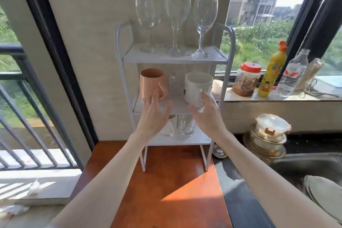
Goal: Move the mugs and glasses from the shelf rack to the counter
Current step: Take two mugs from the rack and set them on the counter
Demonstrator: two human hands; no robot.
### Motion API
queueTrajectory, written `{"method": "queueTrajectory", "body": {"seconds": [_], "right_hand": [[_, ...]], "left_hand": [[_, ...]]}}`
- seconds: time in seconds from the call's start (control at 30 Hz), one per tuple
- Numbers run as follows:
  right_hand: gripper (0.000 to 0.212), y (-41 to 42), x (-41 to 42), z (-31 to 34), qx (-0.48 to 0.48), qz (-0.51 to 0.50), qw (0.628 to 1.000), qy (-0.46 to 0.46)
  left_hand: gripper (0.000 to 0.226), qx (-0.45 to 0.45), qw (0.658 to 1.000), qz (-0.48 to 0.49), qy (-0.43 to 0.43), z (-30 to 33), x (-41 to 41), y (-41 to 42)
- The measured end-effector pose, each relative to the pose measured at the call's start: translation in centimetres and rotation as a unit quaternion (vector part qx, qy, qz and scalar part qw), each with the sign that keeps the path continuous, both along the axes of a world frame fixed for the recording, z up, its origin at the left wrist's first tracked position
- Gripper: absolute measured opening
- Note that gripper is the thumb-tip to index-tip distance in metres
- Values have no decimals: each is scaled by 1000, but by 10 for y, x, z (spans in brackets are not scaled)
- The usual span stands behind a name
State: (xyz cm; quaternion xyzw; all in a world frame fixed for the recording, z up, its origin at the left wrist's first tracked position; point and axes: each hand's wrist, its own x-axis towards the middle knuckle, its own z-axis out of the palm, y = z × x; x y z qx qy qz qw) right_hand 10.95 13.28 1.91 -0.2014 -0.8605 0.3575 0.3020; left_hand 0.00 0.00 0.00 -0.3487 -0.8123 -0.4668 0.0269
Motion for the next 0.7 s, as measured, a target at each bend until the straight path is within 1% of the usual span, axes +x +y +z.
{"method": "queueTrajectory", "body": {"seconds": [0.1,0.17,0.2,0.27,0.33,0.4,0.43,0.5,0.57,0.63,0.7], "right_hand": [[39,7,-14,5,-108,-17,993,38],[35,13,-23,9,-184,-10,982,41],[30,16,-27,11,-216,-7,976,35],[22,21,-34,13,-296,2,955,35],[22,23,-39,14,-370,13,928,52],[23,25,-43,15,-386,12,921,60],[23,24,-44,14,-390,11,919,63],[24,24,-44,14,-398,17,915,60],[24,24,-43,15,-407,26,911,55],[25,25,-40,16,-402,25,913,55],[26,26,-35,16,-381,24,923,53]], "left_hand": [[52,29,999,12,-9,3,-8,11],[41,55,998,12,-33,6,-11,18],[33,69,996,14,-55,10,-13,22],[21,114,988,19,-106,17,-17,28],[23,142,978,37,-150,20,-20,33],[33,148,970,67,-179,23,-21,38],[34,144,967,79,-194,24,-23,40],[30,136,962,101,-214,24,-23,44],[29,150,958,118,-215,26,-21,45],[28,165,957,129,-198,24,-17,42],[18,173,958,132,-189,24,-10,36]]}}
